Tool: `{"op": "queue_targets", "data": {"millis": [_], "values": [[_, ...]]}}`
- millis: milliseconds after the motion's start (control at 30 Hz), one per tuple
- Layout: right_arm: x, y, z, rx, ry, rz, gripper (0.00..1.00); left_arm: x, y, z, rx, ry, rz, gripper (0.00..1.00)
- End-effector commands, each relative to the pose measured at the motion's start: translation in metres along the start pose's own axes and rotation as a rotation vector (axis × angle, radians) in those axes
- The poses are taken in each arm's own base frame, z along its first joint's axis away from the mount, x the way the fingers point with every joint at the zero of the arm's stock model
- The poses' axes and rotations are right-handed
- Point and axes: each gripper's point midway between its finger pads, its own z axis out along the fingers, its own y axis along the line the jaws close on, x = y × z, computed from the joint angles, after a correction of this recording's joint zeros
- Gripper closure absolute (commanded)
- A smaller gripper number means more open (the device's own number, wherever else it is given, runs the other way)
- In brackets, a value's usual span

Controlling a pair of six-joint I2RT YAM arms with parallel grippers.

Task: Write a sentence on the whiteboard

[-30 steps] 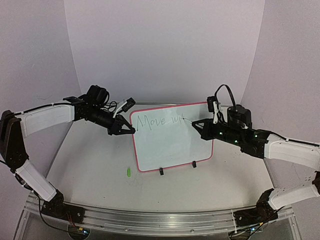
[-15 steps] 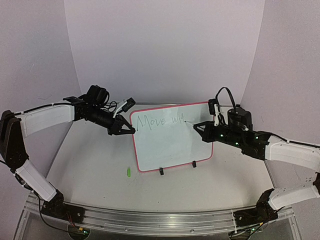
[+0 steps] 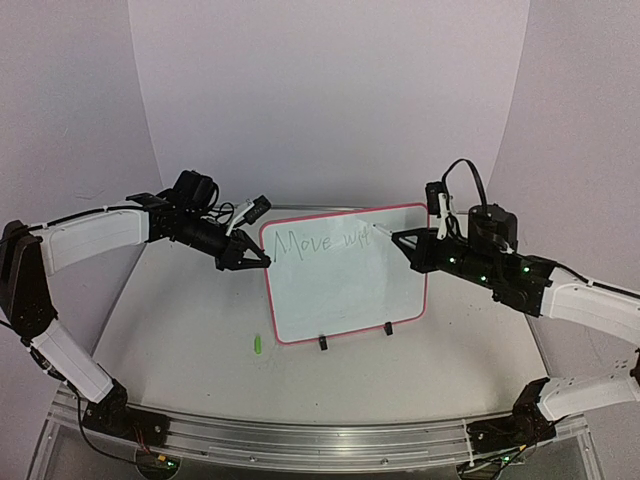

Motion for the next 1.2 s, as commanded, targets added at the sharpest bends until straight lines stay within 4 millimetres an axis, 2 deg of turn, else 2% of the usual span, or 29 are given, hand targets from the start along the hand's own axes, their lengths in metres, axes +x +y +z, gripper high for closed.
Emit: {"op": "queue_targets", "data": {"millis": [0,200,400,633,967,1067,1167], "values": [[-0.025,0.003,0.003,0.013,-0.053,-0.034,1.0,0.009,0.015,0.002,-0.065,0.041,0.024,1.0],[-0.03,0.002,0.009,0.031,-0.059,-0.05,1.0,0.01,0.016,0.002,-0.065,0.042,0.023,1.0],[-0.025,-0.004,0.015,0.06,-0.049,-0.045,1.0,0.01,0.016,0.002,-0.064,0.042,0.023,1.0],[-0.011,-0.011,0.014,0.073,-0.021,-0.021,1.0,0.01,0.016,0.003,-0.063,0.042,0.023,1.0],[0.025,-0.021,0.011,0.086,0.062,0.018,1.0,0.009,0.016,0.003,-0.062,0.042,0.022,1.0],[0.026,-0.022,0.011,0.086,0.069,0.016,1.0,0.01,0.016,0.003,-0.061,0.043,0.021,1.0],[0.02,-0.019,0.01,0.081,0.055,0.011,1.0,0.01,0.016,0.003,-0.062,0.042,0.022,1.0]]}}
